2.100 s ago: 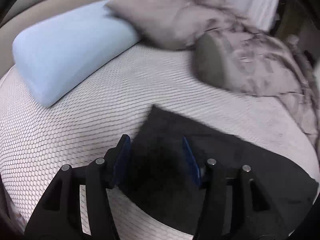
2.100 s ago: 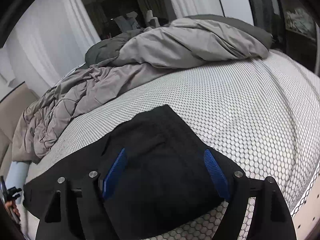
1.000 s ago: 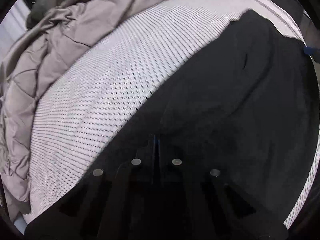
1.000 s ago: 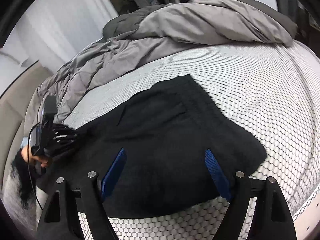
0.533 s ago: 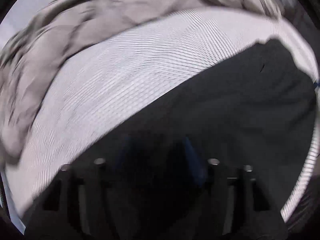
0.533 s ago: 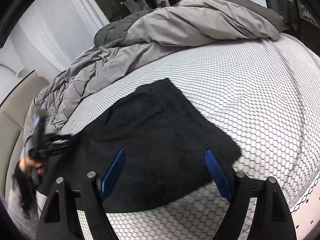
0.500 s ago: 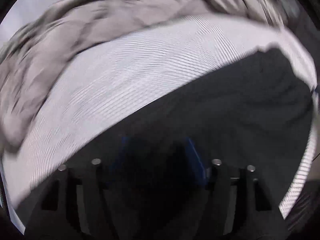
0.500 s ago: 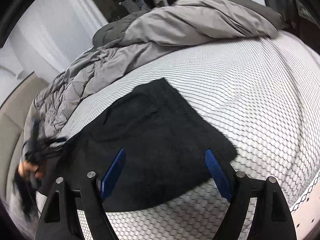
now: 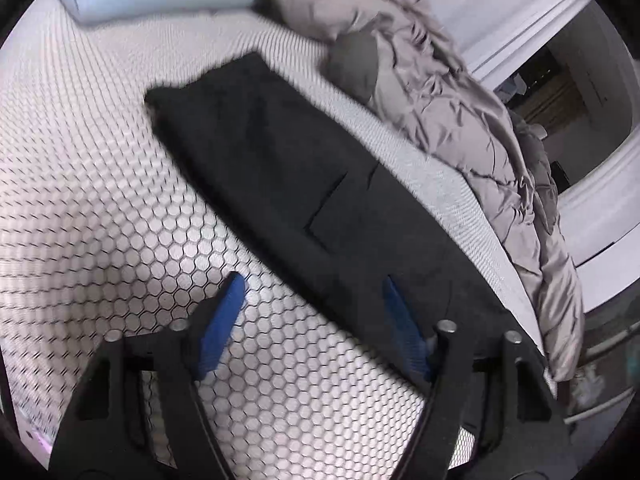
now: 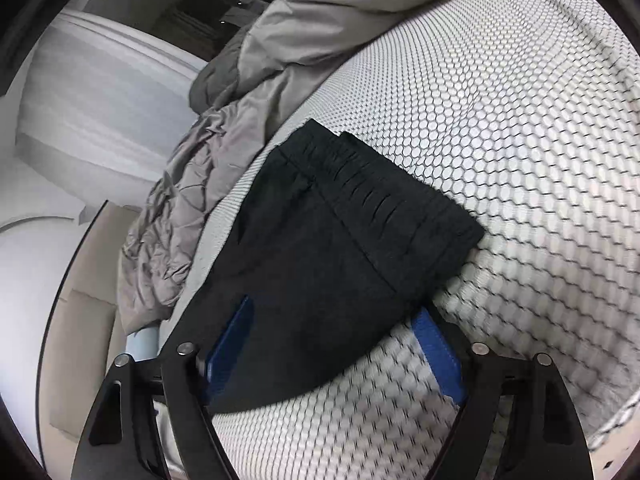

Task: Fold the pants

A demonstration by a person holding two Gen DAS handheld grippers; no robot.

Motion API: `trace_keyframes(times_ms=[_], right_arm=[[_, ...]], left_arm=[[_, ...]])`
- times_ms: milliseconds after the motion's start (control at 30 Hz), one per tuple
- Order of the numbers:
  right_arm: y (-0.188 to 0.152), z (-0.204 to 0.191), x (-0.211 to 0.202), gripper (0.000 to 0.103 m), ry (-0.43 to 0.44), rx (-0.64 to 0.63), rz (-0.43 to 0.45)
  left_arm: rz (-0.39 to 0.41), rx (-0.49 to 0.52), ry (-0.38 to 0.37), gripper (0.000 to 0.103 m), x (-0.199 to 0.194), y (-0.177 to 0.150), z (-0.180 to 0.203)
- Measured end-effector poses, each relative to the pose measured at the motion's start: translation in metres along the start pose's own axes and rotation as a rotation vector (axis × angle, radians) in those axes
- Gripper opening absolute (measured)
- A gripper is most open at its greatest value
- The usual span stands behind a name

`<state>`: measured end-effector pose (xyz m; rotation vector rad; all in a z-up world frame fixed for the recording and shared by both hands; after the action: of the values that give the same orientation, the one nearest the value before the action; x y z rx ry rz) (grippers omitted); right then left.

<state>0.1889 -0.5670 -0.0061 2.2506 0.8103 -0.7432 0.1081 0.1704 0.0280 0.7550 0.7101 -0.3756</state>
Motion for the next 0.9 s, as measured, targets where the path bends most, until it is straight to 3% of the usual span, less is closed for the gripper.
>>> trace_keyframes(times_ms=[33,100,133,200,267,300,367,400,467,533,633,667,733,800,900], right_arm=[[0.003,0.001,0.006,0.052,-0.026,0.016,0.013],[0.009,-0.003,0.008,0.03,-0.051,0.011,0.058],[0.012,-0.008,0.003,0.015,-0.035,-0.013,0.09],[0.02,-0.017,-0.017,0.012,-0.015,-0.049,0.185],[0.027,-0.007,-0.023,0.012,-0.063,-0.027,0.216],[0.029,0.003,-0.02,0.012,-0.099,0.002,0.21],[0.031,0.021,-0.009,0.025,-0.127,0.064,0.161],[0.03,0.029,-0.006,0.031,-0.113,0.097,0.14],[0.026,0.035,-0.013,0.036,-0.059,0.138,0.136],[0.024,0.035,-0.019,0.048,-0.004,0.162,0.144],[0.026,0.043,-0.012,0.048,0.034,0.191,0.134],[0.028,0.046,-0.011,0.047,0.049,0.209,0.141],[0.033,0.046,-0.006,0.023,0.051,0.217,0.16],[0.034,0.036,-0.001,0.011,0.048,0.187,0.151],[0.024,0.016,-0.017,0.009,0.039,0.081,0.17]], left_arm=[[-0.02,-0.006,-0.004,0.062,0.009,0.001,-0.004],[-0.027,-0.034,-0.011,0.058,0.021,0.003,-0.013],[-0.024,-0.048,-0.009,0.051,0.025,0.006,-0.018],[-0.002,-0.063,-0.003,0.048,0.04,0.019,-0.023],[0.0,-0.077,-0.004,0.047,0.062,0.031,-0.023],[0.001,-0.083,-0.005,0.046,0.068,0.037,-0.025],[0.005,-0.102,0.0,0.041,0.084,0.05,-0.028],[0.009,-0.109,0.004,0.038,0.088,0.054,-0.029],[0.026,-0.103,0.024,0.018,0.092,0.06,-0.028],[0.042,-0.129,0.014,0.009,0.093,0.063,-0.031],[0.081,-0.178,-0.012,0.002,0.085,0.061,-0.036],[0.09,-0.175,-0.008,0.001,0.08,0.06,-0.036],[0.103,-0.15,0.004,0.001,0.071,0.058,-0.033],[0.116,-0.124,0.008,0.001,0.056,0.052,-0.033],[0.137,-0.082,0.026,0.001,0.023,0.039,-0.04]])
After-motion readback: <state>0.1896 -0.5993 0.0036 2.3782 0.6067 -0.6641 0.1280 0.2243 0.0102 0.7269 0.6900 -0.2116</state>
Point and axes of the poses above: each gripper's, at about its wrist camera, not at the fingertips, and x roughly the way its jaws point, z to its right, y to its top, the point moved 6 cm from there along x, roughly the way its jaws point, and after that the axes turned 6 degrees about x, right-handed, at the moved point
